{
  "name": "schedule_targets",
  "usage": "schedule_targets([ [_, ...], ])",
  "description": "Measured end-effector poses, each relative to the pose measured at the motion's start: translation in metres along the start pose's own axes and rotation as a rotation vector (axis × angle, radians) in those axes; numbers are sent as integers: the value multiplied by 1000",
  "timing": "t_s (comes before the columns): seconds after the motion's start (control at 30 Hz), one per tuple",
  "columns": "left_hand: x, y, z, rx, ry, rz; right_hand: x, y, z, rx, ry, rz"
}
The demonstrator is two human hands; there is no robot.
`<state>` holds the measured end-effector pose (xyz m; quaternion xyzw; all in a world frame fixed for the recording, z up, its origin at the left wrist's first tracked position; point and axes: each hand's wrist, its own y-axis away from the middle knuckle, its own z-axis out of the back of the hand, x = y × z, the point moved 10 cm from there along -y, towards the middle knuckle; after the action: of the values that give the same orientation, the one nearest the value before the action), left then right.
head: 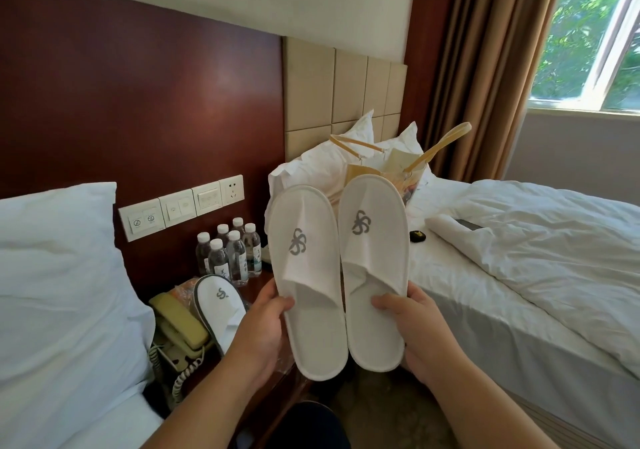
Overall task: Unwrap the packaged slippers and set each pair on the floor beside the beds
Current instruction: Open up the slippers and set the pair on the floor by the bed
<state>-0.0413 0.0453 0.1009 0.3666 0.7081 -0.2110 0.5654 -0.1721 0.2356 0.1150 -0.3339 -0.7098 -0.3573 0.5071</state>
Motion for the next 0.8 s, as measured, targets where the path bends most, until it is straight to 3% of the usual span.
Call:
schedule_targets([
  [0.6,-30,17,-40,128,8,-113,1,13,-12,85,-137,30],
  [0.7,-20,17,-62,177,-15,-13,5,15,-26,114,-134,46],
  [0.8,-4,16,-73,85,-73,27,10,20,-45,137,-141,72],
])
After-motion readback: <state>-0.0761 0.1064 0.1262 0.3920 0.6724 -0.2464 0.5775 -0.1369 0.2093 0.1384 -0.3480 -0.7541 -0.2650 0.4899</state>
